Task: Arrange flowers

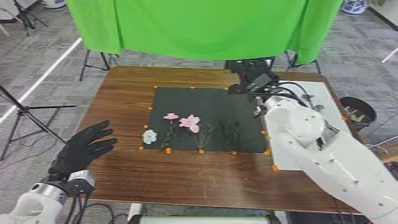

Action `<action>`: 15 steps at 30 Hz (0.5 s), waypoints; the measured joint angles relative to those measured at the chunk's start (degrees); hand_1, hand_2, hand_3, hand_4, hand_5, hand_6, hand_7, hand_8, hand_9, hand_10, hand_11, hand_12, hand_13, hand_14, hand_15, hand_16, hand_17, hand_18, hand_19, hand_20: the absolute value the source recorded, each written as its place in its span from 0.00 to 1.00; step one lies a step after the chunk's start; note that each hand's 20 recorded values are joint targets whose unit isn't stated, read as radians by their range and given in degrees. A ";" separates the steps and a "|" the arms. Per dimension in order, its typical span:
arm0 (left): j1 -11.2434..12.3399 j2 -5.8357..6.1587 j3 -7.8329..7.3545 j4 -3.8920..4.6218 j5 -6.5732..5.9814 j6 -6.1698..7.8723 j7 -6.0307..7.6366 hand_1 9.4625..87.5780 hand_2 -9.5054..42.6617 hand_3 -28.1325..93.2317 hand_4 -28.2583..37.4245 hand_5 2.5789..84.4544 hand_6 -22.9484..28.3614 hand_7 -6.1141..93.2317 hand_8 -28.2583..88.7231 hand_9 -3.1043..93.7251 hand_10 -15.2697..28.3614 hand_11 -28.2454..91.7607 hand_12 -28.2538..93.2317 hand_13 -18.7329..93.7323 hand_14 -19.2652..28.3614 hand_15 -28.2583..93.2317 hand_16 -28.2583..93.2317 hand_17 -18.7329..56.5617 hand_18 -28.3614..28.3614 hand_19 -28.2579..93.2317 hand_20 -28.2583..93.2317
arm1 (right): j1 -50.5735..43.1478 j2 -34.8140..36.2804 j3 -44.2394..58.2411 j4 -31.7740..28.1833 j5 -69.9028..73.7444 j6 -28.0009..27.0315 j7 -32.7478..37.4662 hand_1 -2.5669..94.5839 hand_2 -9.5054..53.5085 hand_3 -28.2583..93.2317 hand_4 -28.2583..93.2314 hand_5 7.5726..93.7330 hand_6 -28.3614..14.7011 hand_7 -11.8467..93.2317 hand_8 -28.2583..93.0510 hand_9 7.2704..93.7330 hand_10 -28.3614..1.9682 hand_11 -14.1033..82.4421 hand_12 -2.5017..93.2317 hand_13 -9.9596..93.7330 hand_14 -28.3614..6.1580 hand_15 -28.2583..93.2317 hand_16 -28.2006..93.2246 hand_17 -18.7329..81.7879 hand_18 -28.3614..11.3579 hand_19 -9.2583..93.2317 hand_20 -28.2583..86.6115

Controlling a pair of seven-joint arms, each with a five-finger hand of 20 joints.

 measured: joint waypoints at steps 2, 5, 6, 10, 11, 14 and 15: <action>0.08 -0.09 -0.04 -0.01 0.00 0.00 0.02 0.21 0.14 0.83 0.00 0.34 0.56 0.29 0.14 0.30 0.65 0.48 0.35 0.37 0.78 0.58 0.19 0.15 0.89 0.62 0.28 | -0.95 2.21 2.12 -0.08 0.01 -4.25 2.88 0.23 0.00 0.96 0.00 0.18 0.55 0.50 0.09 0.26 0.46 0.43 0.29 0.46 0.52 0.80 0.36 0.34 0.25 0.75 0.60; 0.25 -0.19 -0.08 -0.05 0.00 0.00 0.06 0.21 0.14 0.83 0.00 0.34 0.56 0.29 0.14 0.30 0.65 0.48 0.35 0.37 0.78 0.58 0.19 0.15 0.89 0.62 0.28 | -2.79 4.71 5.81 0.17 0.84 -8.78 5.66 0.23 0.00 0.96 0.00 0.14 0.53 0.44 0.11 0.22 0.44 0.35 0.29 0.44 0.52 0.75 0.35 0.32 0.23 0.74 0.60; 0.31 -0.20 -0.08 -0.06 0.01 0.00 0.10 0.21 0.14 0.83 0.00 0.34 0.56 0.29 0.14 0.30 0.65 0.48 0.35 0.37 0.78 0.58 0.19 0.15 0.89 0.62 0.28 | -3.37 5.34 7.01 0.30 1.44 -10.01 6.13 0.23 0.00 0.96 0.00 0.14 0.52 0.42 0.13 0.22 0.45 0.33 0.29 0.43 0.52 0.75 0.35 0.32 0.23 0.73 0.60; 0.45 -0.20 -0.08 -0.07 0.02 0.00 0.21 0.21 0.14 0.83 0.00 0.34 0.56 0.29 0.14 0.30 0.66 0.48 0.35 0.37 0.78 0.58 0.19 0.15 0.89 0.62 0.28 | -4.70 7.28 9.73 1.88 2.86 -12.32 6.72 0.24 0.00 0.96 0.00 0.15 0.53 0.42 0.13 0.25 0.47 0.32 0.28 0.45 0.54 0.74 0.35 0.32 0.23 0.73 0.60; 0.46 -0.21 -0.08 -0.07 0.02 -0.01 0.22 0.21 0.14 0.83 0.00 0.34 0.56 0.29 0.14 0.30 0.65 0.48 0.35 0.37 0.78 0.58 0.19 0.15 0.89 0.62 0.28 | -4.95 7.55 10.04 2.43 2.86 -12.21 6.75 0.25 0.00 0.96 0.00 0.16 0.54 0.43 0.12 0.26 0.47 0.33 0.28 0.46 0.54 0.74 0.36 0.32 0.23 0.73 0.60; 0.47 -0.21 -0.08 -0.07 0.02 -0.02 0.20 0.21 0.14 0.83 0.00 0.34 0.56 0.29 0.14 0.30 0.65 0.48 0.35 0.37 0.78 0.58 0.19 0.15 0.89 0.62 0.28 | -5.87 8.07 10.63 3.98 2.61 -11.10 6.84 0.27 0.00 0.97 0.00 0.22 0.57 0.47 0.10 0.35 0.57 0.39 0.26 0.51 0.58 0.75 0.37 0.33 0.23 0.74 0.60; 0.47 -0.21 -0.08 -0.06 0.02 -0.02 0.16 0.21 0.14 0.83 0.00 0.34 0.56 0.29 0.14 0.30 0.65 0.48 0.35 0.37 0.79 0.58 0.19 0.15 0.89 0.62 0.28 | -6.22 8.21 10.73 4.40 2.30 -10.58 6.84 0.27 0.00 0.97 0.00 0.25 0.59 0.48 0.10 0.39 0.58 0.41 0.26 0.52 0.58 0.75 0.37 0.34 0.24 0.74 0.60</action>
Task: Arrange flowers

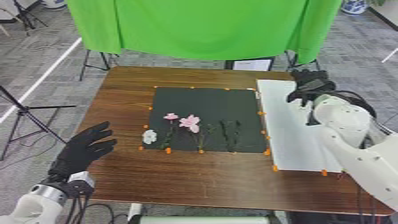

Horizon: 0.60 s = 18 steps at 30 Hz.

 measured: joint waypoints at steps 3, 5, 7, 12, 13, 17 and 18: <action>0.08 -0.03 -0.04 0.01 0.00 0.00 -0.07 0.21 0.14 0.83 0.00 0.34 0.56 0.29 0.14 0.30 0.65 0.48 0.35 0.37 0.79 0.58 0.19 0.15 0.89 0.62 0.28 | -1.04 0.33 -0.03 1.23 -2.66 1.27 -0.33 0.28 0.00 0.97 0.00 0.30 0.63 0.51 0.08 0.43 0.59 0.44 0.26 0.54 0.59 0.75 0.38 0.34 0.24 0.74 0.60; 0.17 -0.05 -0.21 0.02 0.00 -0.02 -0.07 0.21 0.14 0.83 0.00 0.34 0.56 0.29 0.14 0.30 0.65 0.48 0.35 0.37 0.79 0.58 0.19 0.15 0.89 0.62 0.28 | -1.53 0.38 -0.14 2.20 -5.52 1.45 -0.61 0.28 0.00 0.97 0.00 0.31 0.64 0.51 0.08 0.44 0.60 0.44 0.25 0.55 0.60 0.75 0.38 0.34 0.24 0.74 0.60; 0.17 -0.05 -0.26 0.04 0.00 -0.04 -0.07 0.21 0.14 0.83 0.00 0.34 0.56 0.29 0.14 0.30 0.65 0.48 0.35 0.37 0.79 0.58 0.19 0.15 0.89 0.62 0.28 | -2.06 0.48 -0.12 2.91 -7.35 1.35 -0.82 0.28 0.00 0.97 0.00 0.32 0.65 0.51 0.08 0.45 0.62 0.44 0.25 0.55 0.61 0.74 0.38 0.34 0.24 0.74 0.60; 0.17 -0.04 -0.40 0.04 0.00 -0.14 -0.13 0.21 0.14 0.83 0.00 0.34 0.56 0.29 0.14 0.30 0.66 0.48 0.35 0.37 0.79 0.58 0.19 0.15 0.89 0.62 0.28 | -3.04 0.67 0.50 4.02 -8.88 -1.23 -4.26 0.28 0.00 0.97 0.00 0.32 0.66 0.52 0.08 0.46 0.64 0.44 0.25 0.55 0.62 0.74 0.39 0.34 0.24 0.73 0.60; 0.17 -0.03 -0.41 0.04 0.00 -0.18 -0.14 0.21 0.14 0.83 0.00 0.34 0.56 0.29 0.14 0.30 0.66 0.48 0.35 0.37 0.79 0.58 0.19 0.15 0.89 0.62 0.28 | -3.06 0.67 0.49 4.27 -8.99 -1.86 -5.07 0.29 0.00 0.97 0.00 0.33 0.66 0.52 0.07 0.47 0.64 0.44 0.25 0.56 0.63 0.74 0.39 0.34 0.25 0.73 0.60; 0.10 -0.02 -0.41 0.08 0.01 -0.34 -0.30 0.21 0.14 0.83 0.00 0.34 0.56 0.29 0.14 0.30 0.66 0.48 0.35 0.37 0.78 0.58 0.19 0.15 0.89 0.62 0.28 | -3.02 0.66 -0.21 5.28 -9.61 -2.18 -5.82 0.31 0.00 0.97 0.00 0.36 0.69 0.54 0.07 0.52 0.66 0.49 0.26 0.60 0.66 0.75 0.40 0.36 0.27 0.74 0.60; 0.08 -0.02 -0.41 0.08 0.02 -0.37 -0.37 0.21 0.14 0.83 0.00 0.34 0.56 0.29 0.14 0.30 0.66 0.48 0.35 0.37 0.78 0.58 0.19 0.15 0.89 0.62 0.28 | -2.92 0.65 -0.60 5.61 -9.87 -1.96 -5.77 0.33 0.00 0.97 0.00 0.39 0.71 0.55 0.06 0.54 0.67 0.51 0.26 0.61 0.67 0.76 0.40 0.37 0.28 0.75 0.60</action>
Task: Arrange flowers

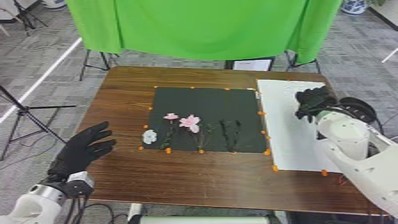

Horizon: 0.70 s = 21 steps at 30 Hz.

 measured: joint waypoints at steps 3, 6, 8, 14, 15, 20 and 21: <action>-0.05 0.00 0.01 0.00 0.01 -0.05 -0.14 0.21 0.14 0.83 0.00 0.34 0.56 0.29 0.14 0.30 0.66 0.48 0.35 0.37 0.78 0.58 0.19 0.15 0.89 0.62 0.28 | 0.82 -0.01 -2.18 1.49 -0.92 1.80 0.67 0.38 0.00 0.96 0.00 0.46 0.74 0.58 0.05 0.60 0.70 0.55 0.29 0.66 0.69 0.76 0.41 0.39 0.30 0.76 0.60; -0.07 0.00 0.03 0.00 0.01 -0.08 -0.17 0.21 0.14 0.83 0.00 0.34 0.56 0.29 0.14 0.30 0.66 0.48 0.35 0.37 0.78 0.58 0.19 0.15 0.89 0.62 0.28 | 2.08 -0.14 -4.82 3.27 -1.84 4.65 1.77 0.45 0.00 0.91 0.00 0.49 0.76 0.64 0.19 0.70 0.77 0.44 0.44 0.71 0.72 0.75 0.47 0.41 0.31 0.77 0.60; -0.07 0.00 0.03 0.00 0.01 -0.09 -0.19 0.21 0.14 0.83 0.00 0.34 0.56 0.29 0.14 0.30 0.66 0.48 0.35 0.37 0.78 0.58 0.19 0.15 0.89 0.62 0.28 | 2.63 -0.33 -5.76 4.23 -2.36 6.73 2.15 0.50 0.01 0.89 0.00 0.58 0.79 0.67 0.23 0.82 0.79 0.40 0.53 0.76 0.72 0.75 0.50 0.44 0.32 0.79 0.61; -0.06 0.00 0.03 -0.01 0.02 -0.09 -0.22 0.21 0.14 0.83 0.00 0.34 0.56 0.29 0.14 0.30 0.66 0.48 0.35 0.37 0.78 0.58 0.19 0.15 0.89 0.62 0.28 | 3.15 -0.64 -6.33 5.46 -2.95 12.17 1.78 0.52 0.00 0.91 0.00 0.66 0.77 0.65 0.24 0.89 0.79 0.40 0.56 0.80 0.72 0.77 0.48 0.47 0.32 0.80 0.61; -0.04 -0.01 0.02 -0.02 0.02 -0.09 -0.22 0.21 0.14 0.83 0.00 0.34 0.56 0.29 0.14 0.30 0.66 0.48 0.35 0.37 0.78 0.58 0.19 0.15 0.89 0.62 0.28 | 3.14 -0.64 -6.30 5.45 -2.95 12.71 1.60 0.51 0.00 0.91 0.00 0.66 0.77 0.65 0.24 0.89 0.78 0.40 0.57 0.80 0.72 0.77 0.48 0.47 0.32 0.80 0.61; 0.14 -0.07 -0.17 -0.08 0.02 -0.08 -0.19 0.21 0.14 0.83 0.00 0.34 0.56 0.29 0.14 0.30 0.66 0.48 0.35 0.37 0.78 0.58 0.19 0.15 0.89 0.62 0.28 | 3.08 -0.53 -6.19 4.21 -2.38 14.24 0.81 0.51 0.00 0.92 0.00 0.67 0.76 0.64 0.24 0.90 0.78 0.39 0.57 0.81 0.71 0.78 0.47 0.47 0.32 0.80 0.61; 0.16 -0.07 -0.22 -0.09 0.02 -0.08 -0.17 0.21 0.14 0.83 0.00 0.34 0.56 0.29 0.14 0.30 0.66 0.48 0.35 0.37 0.78 0.58 0.19 0.15 0.89 0.62 0.28 | 3.07 -0.49 -6.19 3.57 -2.06 14.55 0.69 0.51 0.00 0.92 0.00 0.67 0.76 0.64 0.24 0.90 0.78 0.39 0.57 0.81 0.72 0.78 0.47 0.47 0.32 0.80 0.61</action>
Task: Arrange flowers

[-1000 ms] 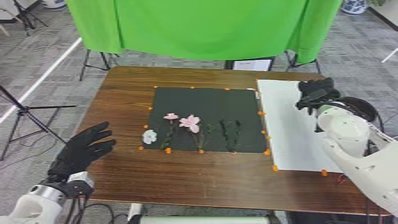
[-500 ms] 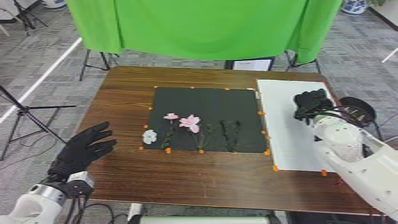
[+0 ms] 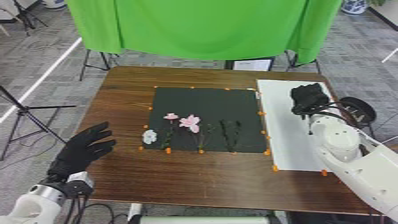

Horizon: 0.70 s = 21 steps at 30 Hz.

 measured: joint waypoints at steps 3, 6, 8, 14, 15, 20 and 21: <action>0.02 -0.03 -0.05 -0.01 0.01 0.00 0.01 0.21 0.14 0.83 0.00 0.34 0.56 0.29 0.14 0.30 0.66 0.48 0.35 0.37 0.78 0.58 0.19 0.15 0.89 0.62 0.28 | 0.03 0.01 -0.11 -2.61 1.59 1.48 -0.38 0.51 0.00 0.92 0.00 0.67 0.76 0.64 0.24 0.90 0.77 0.39 0.57 0.81 0.72 0.78 0.48 0.47 0.32 0.80 0.61; 0.02 -0.10 -0.06 -0.02 0.01 0.01 0.00 0.21 0.14 0.83 0.00 0.34 0.56 0.29 0.14 0.30 0.66 0.48 0.35 0.37 0.78 0.58 0.19 0.15 0.89 0.62 0.28 | 0.47 -0.20 -0.92 -5.76 3.49 4.07 -1.27 0.51 0.00 0.92 0.00 0.67 0.76 0.64 0.24 0.90 0.77 0.39 0.57 0.80 0.71 0.78 0.48 0.46 0.32 0.80 0.61; 0.02 -0.16 -0.04 -0.03 0.01 0.02 0.00 0.21 0.14 0.83 0.00 0.34 0.56 0.29 0.14 0.30 0.66 0.48 0.35 0.37 0.78 0.58 0.19 0.15 0.89 0.62 0.28 | 1.12 -0.74 -1.75 -7.62 4.00 5.56 -2.52 0.51 0.00 0.92 0.00 0.67 0.76 0.64 0.25 0.90 0.77 0.39 0.58 0.80 0.71 0.78 0.48 0.46 0.32 0.80 0.61; -0.14 -0.26 0.26 -0.03 0.02 0.02 -0.01 0.21 0.14 0.83 0.00 0.34 0.56 0.29 0.14 0.30 0.66 0.48 0.35 0.37 0.78 0.58 0.19 0.15 0.89 0.62 0.28 | 3.72 -4.55 -4.65 -11.28 4.93 6.27 -6.74 0.51 0.00 0.92 0.00 0.67 0.76 0.64 0.25 0.89 0.78 0.39 0.58 0.80 0.71 0.78 0.48 0.46 0.32 0.80 0.61; -0.17 -0.27 0.31 -0.02 0.02 0.02 -0.01 0.21 0.14 0.83 0.00 0.34 0.56 0.29 0.14 0.30 0.65 0.48 0.35 0.37 0.78 0.58 0.19 0.15 0.89 0.62 0.28 | 4.19 -5.34 -5.30 -11.53 5.05 6.27 -7.26 0.51 0.00 0.92 0.00 0.67 0.76 0.64 0.25 0.89 0.78 0.39 0.58 0.80 0.71 0.78 0.48 0.46 0.32 0.80 0.61; -0.23 -0.31 0.46 -0.01 0.03 0.04 0.04 0.21 0.14 0.83 0.00 0.34 0.56 0.29 0.14 0.30 0.66 0.48 0.35 0.37 0.78 0.58 0.19 0.15 0.89 0.62 0.28 | 6.08 -8.41 -9.09 -12.42 5.34 6.11 -9.46 0.51 0.00 0.92 0.00 0.66 0.76 0.64 0.25 0.89 0.78 0.39 0.58 0.79 0.71 0.78 0.49 0.46 0.32 0.80 0.61; -0.23 -0.31 0.47 -0.01 0.03 0.05 0.04 0.21 0.14 0.83 0.00 0.34 0.56 0.29 0.14 0.30 0.66 0.48 0.35 0.37 0.78 0.58 0.19 0.15 0.89 0.62 0.28 | 6.24 -8.89 -9.65 -12.52 5.34 6.06 -9.81 0.51 0.00 0.92 0.00 0.66 0.76 0.64 0.25 0.89 0.78 0.39 0.58 0.79 0.71 0.78 0.49 0.46 0.32 0.80 0.61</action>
